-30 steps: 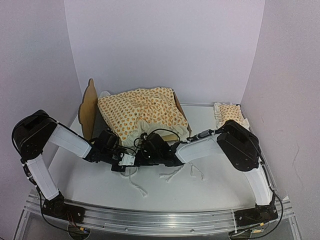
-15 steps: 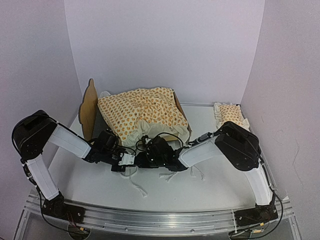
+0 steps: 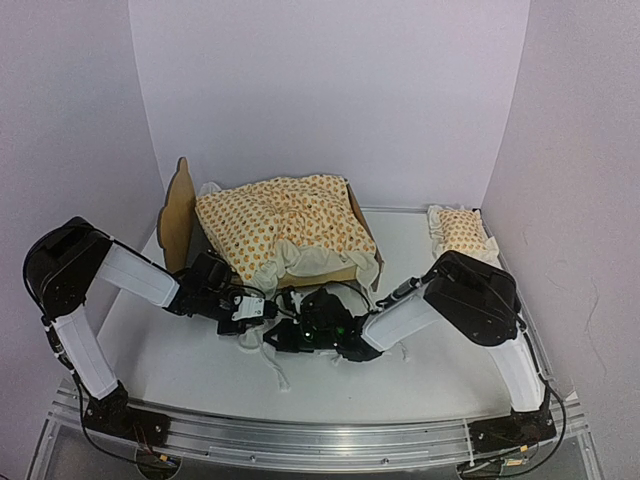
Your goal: Set up the pet bed
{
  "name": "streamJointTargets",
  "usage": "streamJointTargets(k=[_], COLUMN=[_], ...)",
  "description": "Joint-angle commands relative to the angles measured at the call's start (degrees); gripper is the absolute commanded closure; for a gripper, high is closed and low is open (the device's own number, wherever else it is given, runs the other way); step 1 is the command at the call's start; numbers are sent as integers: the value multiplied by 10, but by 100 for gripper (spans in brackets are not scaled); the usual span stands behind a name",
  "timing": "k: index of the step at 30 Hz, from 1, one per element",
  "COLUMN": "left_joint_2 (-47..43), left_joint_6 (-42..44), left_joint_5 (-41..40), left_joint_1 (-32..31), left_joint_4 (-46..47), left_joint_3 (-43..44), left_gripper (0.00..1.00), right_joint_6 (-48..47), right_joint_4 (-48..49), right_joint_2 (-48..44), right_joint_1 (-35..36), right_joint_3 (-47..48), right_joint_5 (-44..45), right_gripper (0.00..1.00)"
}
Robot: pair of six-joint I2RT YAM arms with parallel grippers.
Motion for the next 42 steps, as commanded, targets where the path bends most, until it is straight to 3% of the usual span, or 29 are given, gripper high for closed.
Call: streamJointTargets(k=[1, 6, 9, 12, 14, 28, 34, 36, 39, 42], left_joint_2=[9, 9, 8, 5, 3, -5, -11, -12, -14, -14], left_joint_6=[-8, 3, -5, -12, -21, -76, -94, -94, -90, -93], left_joint_5=[-18, -16, -21, -22, -21, -9, -2, -4, -3, 6], left_joint_1=[16, 20, 22, 25, 28, 41, 45, 45, 45, 45], left_joint_4=[-66, -74, -81, -81, -88, -125, -133, -132, -129, -128], left_joint_3=[15, 17, 22, 21, 20, 17, 13, 13, 13, 20], left_gripper=[100, 100, 100, 100, 100, 100, 100, 100, 100, 100], right_joint_6=[-2, 5, -6, -42, -73, -142, -148, -142, -128, -135], right_joint_4=[9, -3, -67, -199, -264, -326, -330, -335, -344, -345], right_joint_2=[-57, -88, -97, -84, -59, 30, 60, 65, 69, 56], right_joint_1=[15, 20, 20, 21, 25, 46, 53, 57, 59, 59], right_joint_3=[-10, -31, -16, 52, 100, 178, 184, 177, 163, 165], right_joint_5=[-28, 32, 102, 152, 174, 286, 303, 313, 316, 296], right_gripper=[100, 99, 89, 73, 69, 64, 69, 75, 96, 100])
